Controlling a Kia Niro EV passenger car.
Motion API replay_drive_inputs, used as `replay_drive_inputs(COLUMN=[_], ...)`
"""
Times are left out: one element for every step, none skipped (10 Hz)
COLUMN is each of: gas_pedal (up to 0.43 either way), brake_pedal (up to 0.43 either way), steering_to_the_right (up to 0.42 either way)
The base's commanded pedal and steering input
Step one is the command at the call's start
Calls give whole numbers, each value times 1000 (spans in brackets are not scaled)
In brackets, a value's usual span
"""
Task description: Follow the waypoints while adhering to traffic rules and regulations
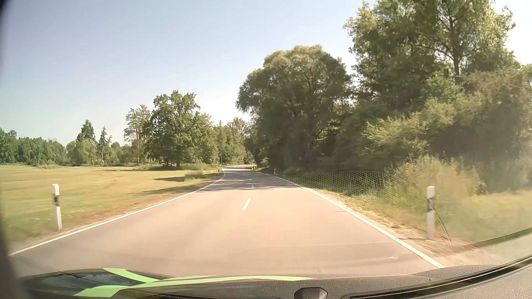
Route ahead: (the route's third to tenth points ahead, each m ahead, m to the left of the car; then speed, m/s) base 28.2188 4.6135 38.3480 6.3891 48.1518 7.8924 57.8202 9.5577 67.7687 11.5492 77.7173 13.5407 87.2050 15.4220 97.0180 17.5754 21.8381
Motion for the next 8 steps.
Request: replay_drive_inputs(gas_pedal=[220,220,228,228,240,248,248,248], brake_pedal=[0,0,0,0,0,0,0,0], steering_to_the_right=[-24,-24,-24,-24,-24,-24,-24,-24])
